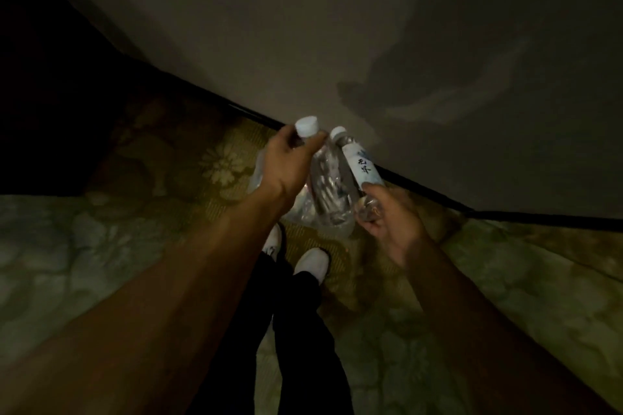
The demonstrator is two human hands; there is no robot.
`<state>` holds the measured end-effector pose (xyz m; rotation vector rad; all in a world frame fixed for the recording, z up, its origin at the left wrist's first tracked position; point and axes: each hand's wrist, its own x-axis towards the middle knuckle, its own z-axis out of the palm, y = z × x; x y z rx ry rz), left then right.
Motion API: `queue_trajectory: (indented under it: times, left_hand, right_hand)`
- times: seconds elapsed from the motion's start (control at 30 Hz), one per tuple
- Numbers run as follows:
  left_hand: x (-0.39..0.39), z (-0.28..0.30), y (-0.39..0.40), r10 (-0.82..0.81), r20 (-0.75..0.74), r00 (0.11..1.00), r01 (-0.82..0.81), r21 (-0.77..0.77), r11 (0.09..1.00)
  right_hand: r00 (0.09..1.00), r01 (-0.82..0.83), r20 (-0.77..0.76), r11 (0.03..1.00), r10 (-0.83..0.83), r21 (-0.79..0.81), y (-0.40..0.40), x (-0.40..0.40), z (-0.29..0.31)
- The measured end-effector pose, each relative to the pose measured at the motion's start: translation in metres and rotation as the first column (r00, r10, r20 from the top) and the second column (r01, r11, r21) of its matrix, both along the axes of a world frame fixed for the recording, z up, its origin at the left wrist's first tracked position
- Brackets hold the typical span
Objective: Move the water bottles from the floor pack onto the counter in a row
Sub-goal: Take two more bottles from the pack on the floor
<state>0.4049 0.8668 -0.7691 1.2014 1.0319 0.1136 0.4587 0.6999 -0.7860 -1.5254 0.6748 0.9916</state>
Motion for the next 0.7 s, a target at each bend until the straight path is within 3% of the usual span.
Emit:
queue_trajectory:
  times: [0.07, 0.17, 0.3, 0.4, 0.7]
  left_hand:
    - [-0.001, 0.034, -0.003, 0.079, 0.009, 0.997, -0.078, -0.05, 0.996]
    - [-0.005, 0.088, -0.002, 0.064, 0.022, 0.998, -0.062, -0.086, 0.994]
    - [-0.01, 0.162, 0.001, 0.131, 0.015, 0.991, -0.125, -0.201, 0.972]
    - [-0.014, 0.218, 0.0, 0.109, 0.013, 0.994, -0.106, -0.134, 0.985]
    - [-0.06, 0.313, -0.04, -0.085, 0.092, 0.992, 0.087, -0.021, 0.996]
  right_hand:
    - [1.0, -0.015, 0.002, 0.996, 0.015, 0.088, -0.004, -0.002, 0.043]
    - [0.999, -0.053, 0.012, 0.976, 0.052, 0.213, -0.003, -0.006, 0.104]
    - [0.998, 0.039, -0.057, 0.915, -0.017, 0.402, -0.002, -0.025, 0.184]
    - [0.999, 0.019, -0.036, 0.882, -0.002, 0.471, -0.004, -0.047, 0.237]
    - [0.986, 0.093, 0.062, 0.808, -0.158, 0.582, -0.013, -0.097, 0.32]
